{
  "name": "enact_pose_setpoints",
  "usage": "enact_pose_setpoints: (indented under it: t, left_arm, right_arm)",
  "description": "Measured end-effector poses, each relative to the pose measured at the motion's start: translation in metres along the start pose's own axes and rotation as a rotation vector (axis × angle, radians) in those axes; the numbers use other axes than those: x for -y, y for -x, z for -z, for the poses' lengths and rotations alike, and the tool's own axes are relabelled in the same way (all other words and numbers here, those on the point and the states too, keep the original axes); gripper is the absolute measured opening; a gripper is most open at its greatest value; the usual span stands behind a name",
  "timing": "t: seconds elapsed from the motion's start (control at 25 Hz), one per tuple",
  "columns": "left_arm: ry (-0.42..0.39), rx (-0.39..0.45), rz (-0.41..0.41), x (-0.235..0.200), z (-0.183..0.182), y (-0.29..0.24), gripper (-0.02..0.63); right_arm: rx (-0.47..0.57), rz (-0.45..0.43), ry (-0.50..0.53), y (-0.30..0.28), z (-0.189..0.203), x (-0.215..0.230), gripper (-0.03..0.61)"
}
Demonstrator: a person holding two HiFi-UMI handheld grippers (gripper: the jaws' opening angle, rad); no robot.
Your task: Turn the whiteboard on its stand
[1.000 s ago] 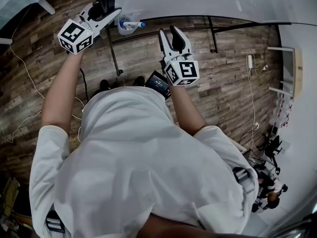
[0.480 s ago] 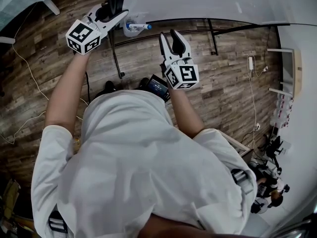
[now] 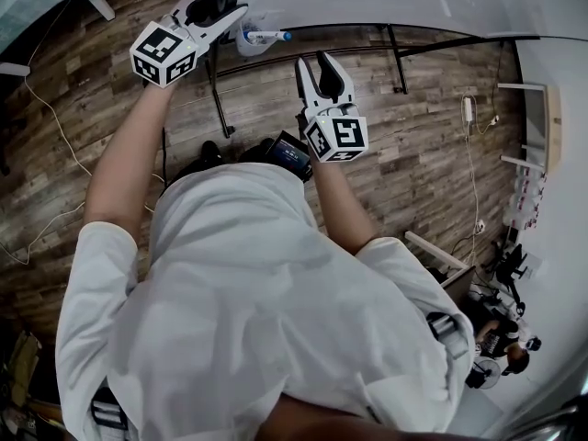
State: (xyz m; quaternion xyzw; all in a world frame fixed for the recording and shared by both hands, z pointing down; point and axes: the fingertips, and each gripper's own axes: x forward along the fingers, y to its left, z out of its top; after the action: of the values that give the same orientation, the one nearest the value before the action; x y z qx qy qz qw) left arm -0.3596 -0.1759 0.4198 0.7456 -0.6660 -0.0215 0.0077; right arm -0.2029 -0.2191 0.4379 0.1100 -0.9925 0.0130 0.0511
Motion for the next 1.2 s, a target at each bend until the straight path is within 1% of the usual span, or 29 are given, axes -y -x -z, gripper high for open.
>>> enact_pose_setpoints:
  t: [0.12, 0.44, 0.6, 0.92, 1.2]
  left_arm:
    - [0.0, -0.003, 0.0, 0.0, 0.001, 0.001, 0.166]
    - [0.009, -0.027, 0.0, 0.004, -0.001, -0.006, 0.166]
    - [0.018, -0.025, -0.003, 0.002, -0.003, -0.004, 0.166]
    - [0.018, -0.018, -0.008, 0.003, -0.006, -0.004, 0.166]
    - [0.006, -0.019, 0.001, -0.001, -0.002, 0.015, 0.166]
  right_arm:
    - [-0.012, -0.016, -0.008, 0.006, 0.003, -0.005, 0.147]
    - [-0.03, -0.056, -0.018, 0.014, 0.001, 0.012, 0.141]
    - [-0.026, -0.097, -0.013, 0.013, -0.007, 0.014, 0.14]
    - [-0.044, -0.137, -0.016, 0.012, 0.001, 0.018, 0.139]
    - [-0.045, -0.133, -0.006, 0.005, 0.007, -0.008, 0.138]
